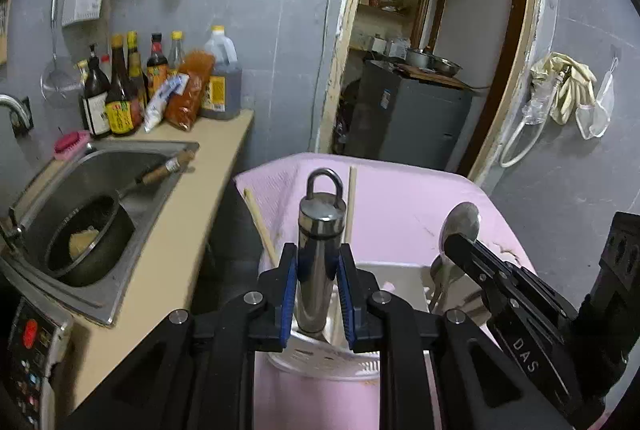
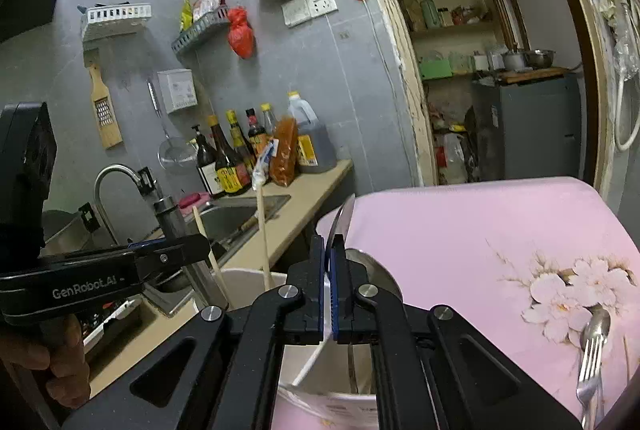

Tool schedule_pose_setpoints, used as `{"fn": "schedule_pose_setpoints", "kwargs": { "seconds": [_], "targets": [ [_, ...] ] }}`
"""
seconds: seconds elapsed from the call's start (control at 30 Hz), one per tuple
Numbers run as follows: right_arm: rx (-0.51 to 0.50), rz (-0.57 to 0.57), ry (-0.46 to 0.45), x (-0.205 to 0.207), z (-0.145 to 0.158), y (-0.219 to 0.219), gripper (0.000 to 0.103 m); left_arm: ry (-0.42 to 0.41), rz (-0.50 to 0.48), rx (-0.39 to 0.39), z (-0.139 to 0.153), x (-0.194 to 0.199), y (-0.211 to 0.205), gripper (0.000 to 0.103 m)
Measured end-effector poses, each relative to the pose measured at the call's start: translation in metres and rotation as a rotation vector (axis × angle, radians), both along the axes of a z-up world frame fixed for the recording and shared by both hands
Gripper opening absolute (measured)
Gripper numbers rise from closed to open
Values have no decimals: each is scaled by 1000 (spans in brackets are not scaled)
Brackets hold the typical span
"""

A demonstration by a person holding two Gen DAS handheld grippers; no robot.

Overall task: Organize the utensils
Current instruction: 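Carry the steel cylinder and knife over the white caddy and release them, then move both open tools back to the utensils on the pink cloth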

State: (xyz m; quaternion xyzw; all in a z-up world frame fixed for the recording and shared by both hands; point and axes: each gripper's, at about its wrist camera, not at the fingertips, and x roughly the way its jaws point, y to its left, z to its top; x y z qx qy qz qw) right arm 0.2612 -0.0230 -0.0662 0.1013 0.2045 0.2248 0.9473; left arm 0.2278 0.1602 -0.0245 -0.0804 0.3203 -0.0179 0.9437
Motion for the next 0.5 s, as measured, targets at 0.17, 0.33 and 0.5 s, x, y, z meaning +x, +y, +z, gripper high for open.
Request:
{"fn": "schedule_pose_setpoints", "kwargs": {
  "seconds": [0.17, 0.33, 0.5],
  "targets": [
    [5, 15, 34, 0, 3, -6, 23, 16, -16, -59, -4, -1, 2, 19],
    [33, 15, 30, -12, 16, -20, 39, -6, -42, -82, 2, -5, -2, 26],
    [40, -31, 19, -23, 30, -46, 62, -66, -51, -85, 14, -12, -15, 54]
  ]
}}
